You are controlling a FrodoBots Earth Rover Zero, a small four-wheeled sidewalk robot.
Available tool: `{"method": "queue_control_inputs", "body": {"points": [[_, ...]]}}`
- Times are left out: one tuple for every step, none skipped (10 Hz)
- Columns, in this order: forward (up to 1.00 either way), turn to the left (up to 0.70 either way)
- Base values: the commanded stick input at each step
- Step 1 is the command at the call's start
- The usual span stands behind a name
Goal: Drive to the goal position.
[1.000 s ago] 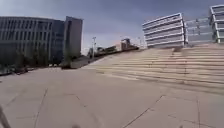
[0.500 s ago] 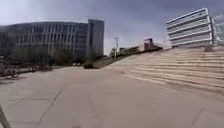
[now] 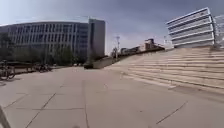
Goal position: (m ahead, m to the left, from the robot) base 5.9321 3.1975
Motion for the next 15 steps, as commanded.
{"method": "queue_control_inputs", "body": {"points": [[1.0,0.0],[1.0,0.0],[1.0,0.0],[1.0,0.0],[1.0,0.0],[1.0,0.0],[1.0,0.0],[1.0,0.0],[1.0,0.0],[1.0,0.0],[1.0,0.0],[1.0,0.0],[1.0,0.0],[1.0,0.0],[1.0,0.3]]}}
